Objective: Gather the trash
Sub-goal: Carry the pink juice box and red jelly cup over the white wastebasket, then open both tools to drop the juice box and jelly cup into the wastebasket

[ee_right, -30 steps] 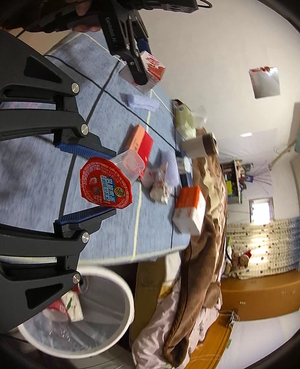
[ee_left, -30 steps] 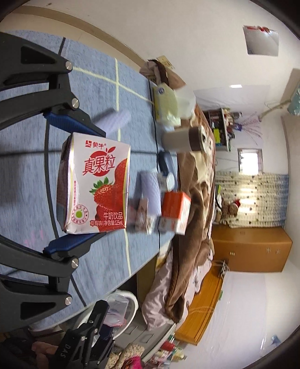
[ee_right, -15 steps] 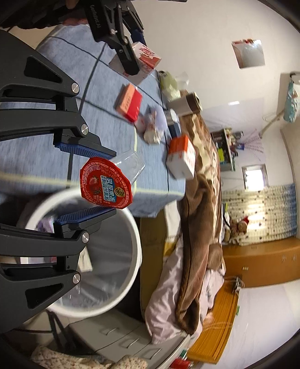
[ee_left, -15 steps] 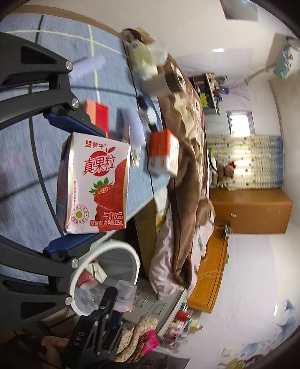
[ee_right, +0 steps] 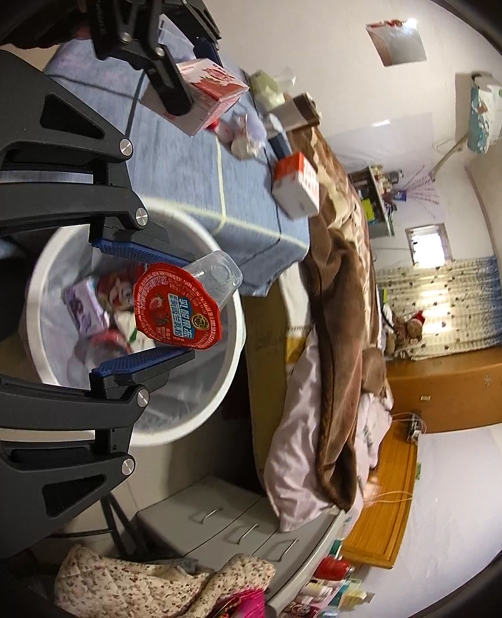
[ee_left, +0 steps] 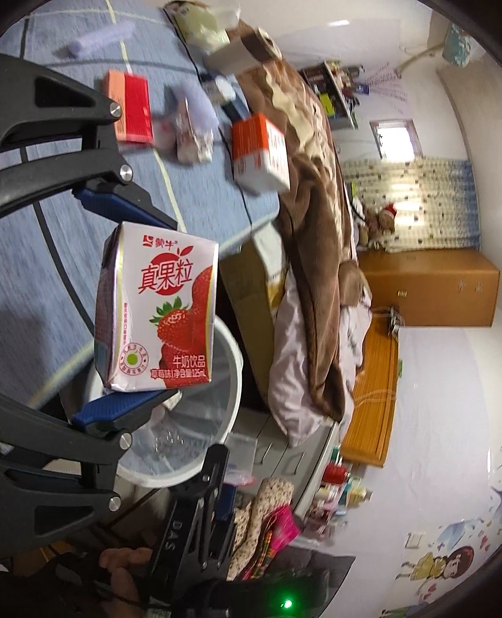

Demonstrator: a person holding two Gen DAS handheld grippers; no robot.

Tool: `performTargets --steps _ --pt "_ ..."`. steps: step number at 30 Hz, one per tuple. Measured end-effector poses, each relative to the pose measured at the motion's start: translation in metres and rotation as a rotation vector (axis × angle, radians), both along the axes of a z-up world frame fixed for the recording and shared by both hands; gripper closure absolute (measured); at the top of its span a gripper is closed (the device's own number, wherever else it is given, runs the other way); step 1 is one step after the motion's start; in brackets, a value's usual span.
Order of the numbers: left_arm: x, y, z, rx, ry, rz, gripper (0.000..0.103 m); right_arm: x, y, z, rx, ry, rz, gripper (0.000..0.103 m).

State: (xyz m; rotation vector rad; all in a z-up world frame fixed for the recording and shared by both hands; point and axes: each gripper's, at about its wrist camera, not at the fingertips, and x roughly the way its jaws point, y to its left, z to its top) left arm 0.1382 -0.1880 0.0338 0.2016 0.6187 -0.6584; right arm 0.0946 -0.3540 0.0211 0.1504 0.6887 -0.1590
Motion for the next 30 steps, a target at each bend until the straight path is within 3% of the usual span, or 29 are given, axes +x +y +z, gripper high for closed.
performTargets --steps 13,26,29,30 --pt "0.005 -0.061 -0.028 0.037 0.058 -0.095 0.026 0.013 -0.045 -0.024 0.006 0.101 -0.04 0.06" --pt "0.009 -0.085 -0.045 0.055 0.112 -0.122 0.026 0.026 -0.064 -0.04 0.039 0.172 -0.02 0.06" --pt "0.011 -0.083 -0.044 0.041 0.125 -0.116 0.02 0.025 -0.064 -0.038 0.046 0.163 -0.008 0.057" --pt "0.011 -0.082 -0.044 0.035 0.128 -0.112 0.019 0.025 -0.065 -0.038 0.048 0.164 -0.009 0.05"
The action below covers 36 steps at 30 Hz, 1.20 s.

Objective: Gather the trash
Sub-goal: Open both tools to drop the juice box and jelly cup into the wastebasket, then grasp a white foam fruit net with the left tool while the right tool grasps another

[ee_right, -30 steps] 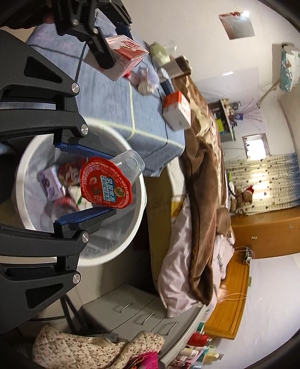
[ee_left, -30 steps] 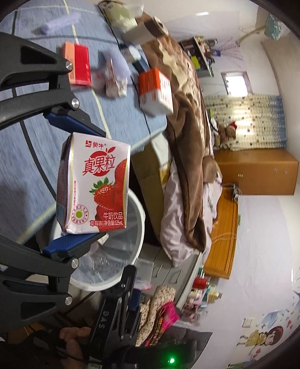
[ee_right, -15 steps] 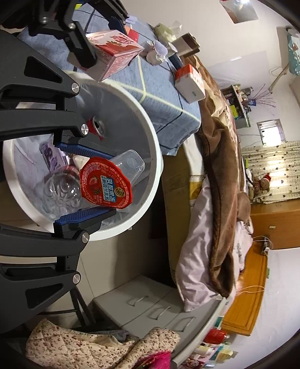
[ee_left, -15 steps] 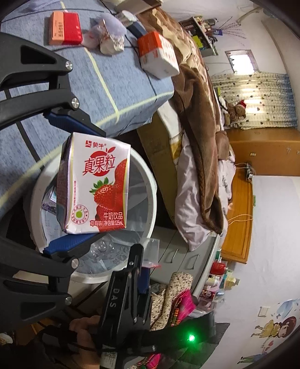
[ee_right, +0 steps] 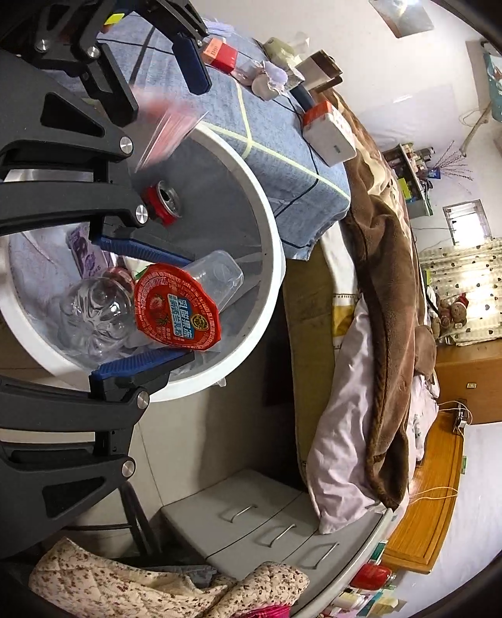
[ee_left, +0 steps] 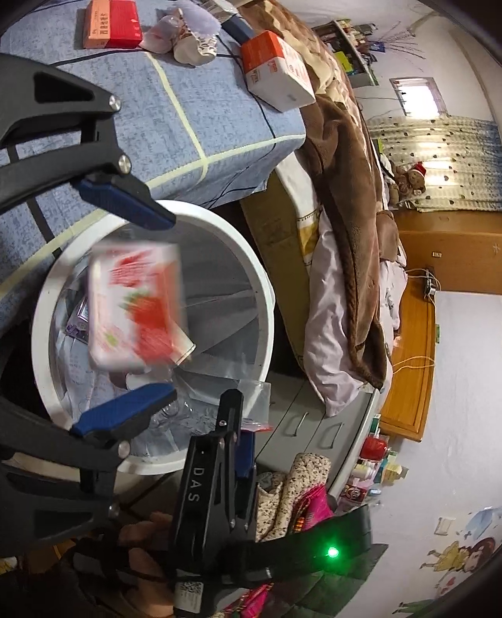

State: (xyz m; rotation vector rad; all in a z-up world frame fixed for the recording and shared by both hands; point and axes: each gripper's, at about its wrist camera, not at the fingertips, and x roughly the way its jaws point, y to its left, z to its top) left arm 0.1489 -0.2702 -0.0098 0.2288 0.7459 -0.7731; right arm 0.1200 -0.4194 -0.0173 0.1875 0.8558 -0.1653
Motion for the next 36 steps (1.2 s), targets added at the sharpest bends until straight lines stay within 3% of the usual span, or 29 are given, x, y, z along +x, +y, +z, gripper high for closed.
performTargets --steps 2,3,22,36 --pt "-0.001 0.002 0.002 -0.009 -0.006 0.004 0.018 0.0 -0.002 -0.001 0.001 -0.001 -0.008 0.039" --pt "-0.002 0.003 0.003 -0.006 -0.012 0.007 0.018 0.0 -0.002 -0.001 0.002 -0.006 -0.012 0.038" --pt "-0.004 0.052 0.026 -0.025 -0.08 0.112 0.018 -0.007 0.018 0.016 0.017 -0.091 -0.024 0.038" --pt "0.021 0.15 0.033 -0.085 -0.086 0.316 0.018 0.016 0.068 0.025 0.024 -0.136 0.062 0.038"
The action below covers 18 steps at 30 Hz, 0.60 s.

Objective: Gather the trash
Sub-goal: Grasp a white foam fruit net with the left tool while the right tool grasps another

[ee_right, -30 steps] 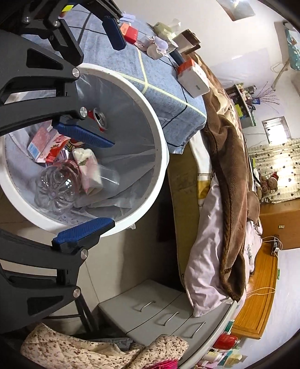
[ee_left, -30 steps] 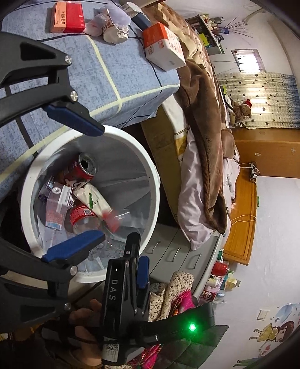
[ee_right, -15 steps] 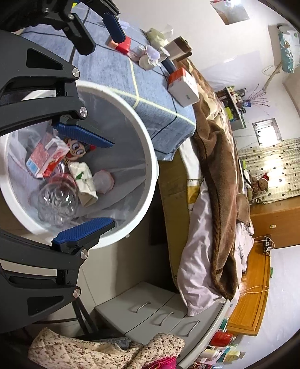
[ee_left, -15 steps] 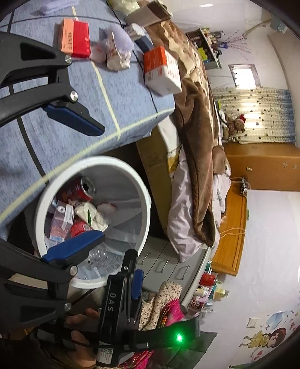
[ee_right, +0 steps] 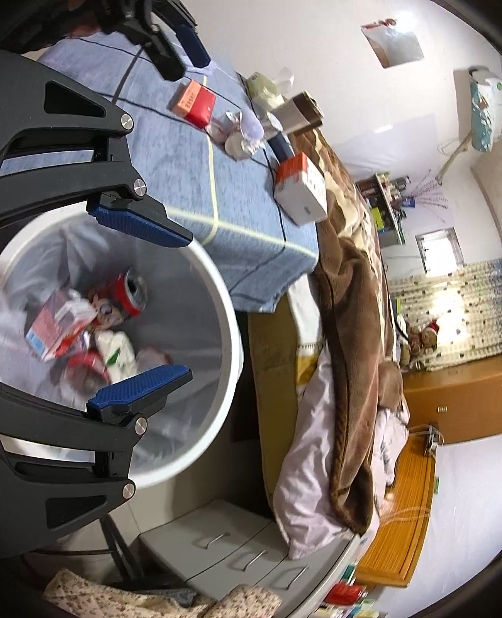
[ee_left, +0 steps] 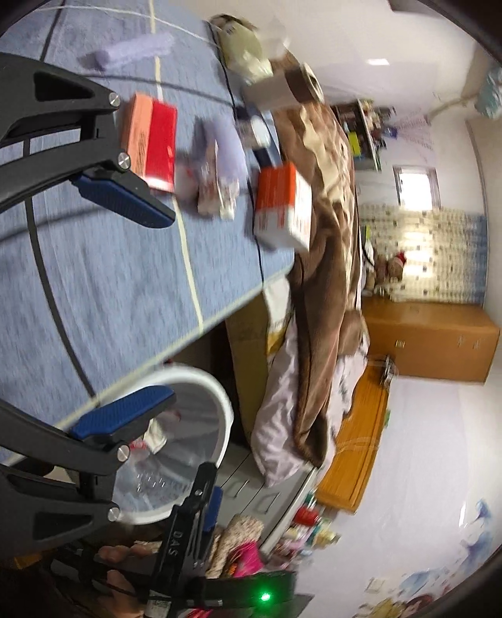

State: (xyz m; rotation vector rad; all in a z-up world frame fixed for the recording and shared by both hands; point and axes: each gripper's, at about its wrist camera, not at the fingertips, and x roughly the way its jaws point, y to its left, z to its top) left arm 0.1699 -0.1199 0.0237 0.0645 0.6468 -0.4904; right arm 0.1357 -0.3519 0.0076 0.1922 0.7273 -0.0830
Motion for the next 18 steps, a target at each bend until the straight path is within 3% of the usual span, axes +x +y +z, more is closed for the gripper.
performTargets --steps 18 --pt "0.04 0.145 -0.01 0.017 0.02 0.322 0.018 0.057 0.087 0.002 -0.007 0.0 0.188 0.038"
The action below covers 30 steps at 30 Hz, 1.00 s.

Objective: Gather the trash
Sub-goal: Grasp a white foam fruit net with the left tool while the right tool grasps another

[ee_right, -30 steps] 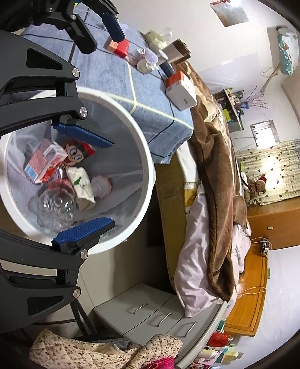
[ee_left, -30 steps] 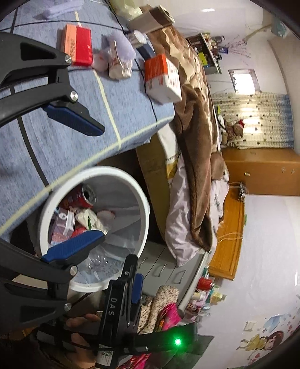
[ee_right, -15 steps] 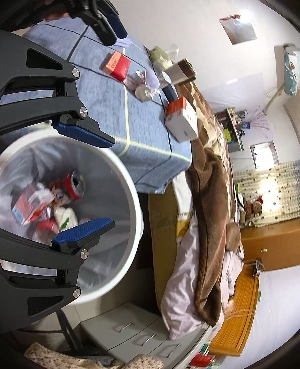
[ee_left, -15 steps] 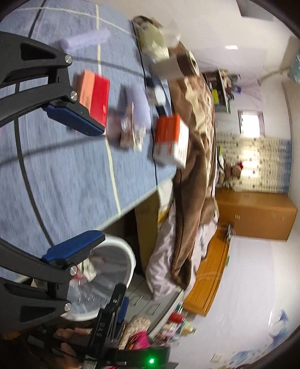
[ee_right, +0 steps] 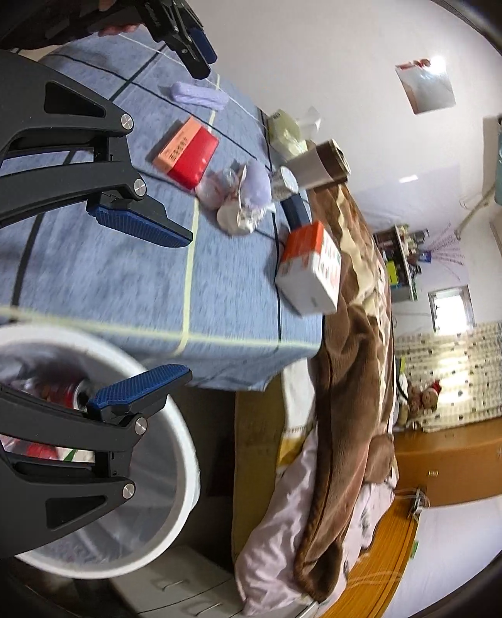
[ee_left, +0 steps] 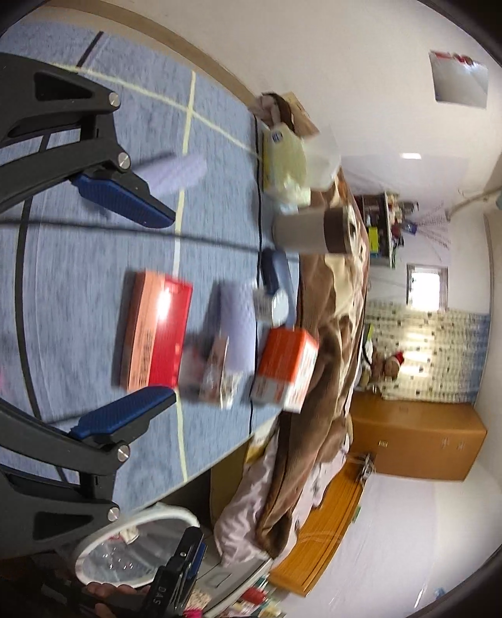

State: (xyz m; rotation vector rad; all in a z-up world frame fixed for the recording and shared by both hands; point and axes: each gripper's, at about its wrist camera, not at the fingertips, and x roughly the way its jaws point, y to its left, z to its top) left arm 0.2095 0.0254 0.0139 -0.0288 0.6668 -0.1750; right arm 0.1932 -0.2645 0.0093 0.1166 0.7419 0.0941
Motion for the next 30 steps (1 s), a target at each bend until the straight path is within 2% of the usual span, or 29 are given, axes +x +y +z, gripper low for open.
performTargets --steps 5,12,21,30 --pt "0.011 0.029 -0.005 0.015 0.011 0.056 0.018 0.023 0.023 -0.001 -0.026 0.014 0.054 0.038" --pt "0.035 0.06 -0.029 0.007 0.09 0.12 0.018 0.065 0.06 0.002 -0.057 0.007 0.176 0.038" --pt "0.058 0.081 -0.059 -0.011 0.179 0.17 0.018 0.111 0.106 -0.009 -0.086 0.025 0.315 0.038" --pt "0.073 0.091 -0.07 -0.03 0.221 0.193 0.018 0.144 0.139 -0.027 -0.137 0.099 0.416 0.038"
